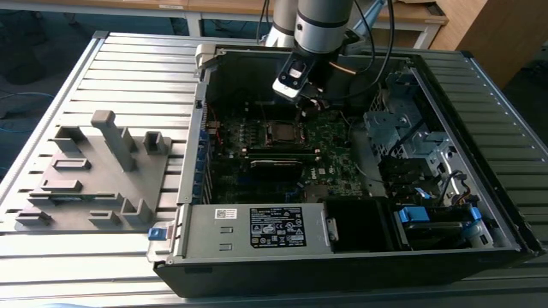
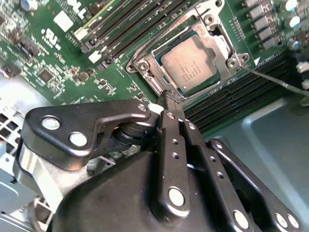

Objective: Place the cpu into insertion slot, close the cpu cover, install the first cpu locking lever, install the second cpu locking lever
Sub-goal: 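Close the cpu cover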

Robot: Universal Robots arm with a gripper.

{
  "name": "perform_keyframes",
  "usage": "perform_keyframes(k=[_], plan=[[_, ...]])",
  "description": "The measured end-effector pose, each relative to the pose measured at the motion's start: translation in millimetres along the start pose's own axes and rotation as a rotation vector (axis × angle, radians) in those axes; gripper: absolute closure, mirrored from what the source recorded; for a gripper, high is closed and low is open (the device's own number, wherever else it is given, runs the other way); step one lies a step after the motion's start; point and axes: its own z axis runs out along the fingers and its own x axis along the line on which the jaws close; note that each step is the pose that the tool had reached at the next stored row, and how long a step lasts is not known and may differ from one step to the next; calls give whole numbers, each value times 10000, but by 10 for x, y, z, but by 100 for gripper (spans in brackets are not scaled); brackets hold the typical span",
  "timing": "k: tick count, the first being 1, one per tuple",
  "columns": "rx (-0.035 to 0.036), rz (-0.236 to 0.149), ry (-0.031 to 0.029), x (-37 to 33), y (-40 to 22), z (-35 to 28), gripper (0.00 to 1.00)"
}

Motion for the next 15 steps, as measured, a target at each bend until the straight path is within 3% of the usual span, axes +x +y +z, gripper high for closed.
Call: perform_keyframes(k=[15], plan=[[34,-2249,61,0,0,9,89]])
